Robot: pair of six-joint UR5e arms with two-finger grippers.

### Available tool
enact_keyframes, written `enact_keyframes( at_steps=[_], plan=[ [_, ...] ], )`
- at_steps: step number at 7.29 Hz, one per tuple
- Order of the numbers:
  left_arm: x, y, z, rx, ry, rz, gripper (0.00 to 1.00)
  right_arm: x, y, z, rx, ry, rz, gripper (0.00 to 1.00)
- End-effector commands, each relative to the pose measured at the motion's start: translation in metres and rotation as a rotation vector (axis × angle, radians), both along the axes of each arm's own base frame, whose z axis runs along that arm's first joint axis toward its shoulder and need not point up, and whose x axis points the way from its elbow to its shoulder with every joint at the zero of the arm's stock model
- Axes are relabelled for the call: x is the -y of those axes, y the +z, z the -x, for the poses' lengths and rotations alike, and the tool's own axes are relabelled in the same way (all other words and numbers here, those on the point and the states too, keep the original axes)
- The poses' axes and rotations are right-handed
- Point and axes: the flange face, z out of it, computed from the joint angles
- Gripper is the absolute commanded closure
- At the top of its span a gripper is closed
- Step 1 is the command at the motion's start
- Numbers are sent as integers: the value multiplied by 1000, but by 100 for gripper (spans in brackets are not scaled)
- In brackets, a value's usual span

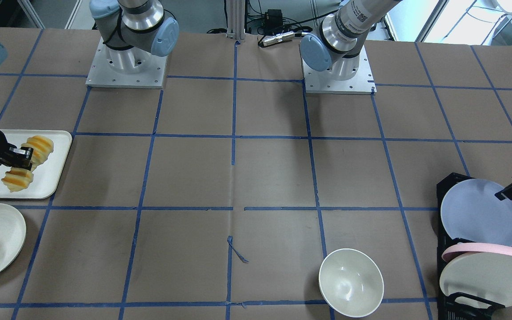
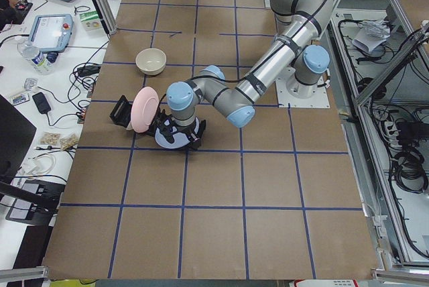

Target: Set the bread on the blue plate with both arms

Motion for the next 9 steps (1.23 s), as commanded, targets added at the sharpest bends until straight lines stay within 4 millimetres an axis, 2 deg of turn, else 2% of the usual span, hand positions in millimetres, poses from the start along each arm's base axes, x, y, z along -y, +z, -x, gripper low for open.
enact_keyframes(
  at_steps=[1,2,3,4,5,6,7,8,9],
  plan=[
    [4,-12,-6,-1,10,13,53,0,9,-12,4,-23,-11,100],
    [4,-13,-6,-4,10,13,80,5,17,-26,-5,3,0,100],
    [4,-15,-6,-8,11,11,92,7,24,-36,2,5,-22,100],
    [4,-13,-8,-3,8,12,92,10,29,-38,1,-5,-22,100],
    [3,-13,-8,1,5,6,98,10,30,-38,1,-7,-22,100],
    [1,-9,-7,0,0,1,100,10,30,-39,1,-5,-22,100],
    [-6,-3,-8,-11,5,-10,100,10,32,-40,5,-11,-15,100],
    [-11,7,-9,-38,-3,-35,100,12,34,-49,10,-16,-7,100],
    [-19,18,-7,-63,-18,-56,100,16,45,-56,6,-22,-8,100]
  ],
)
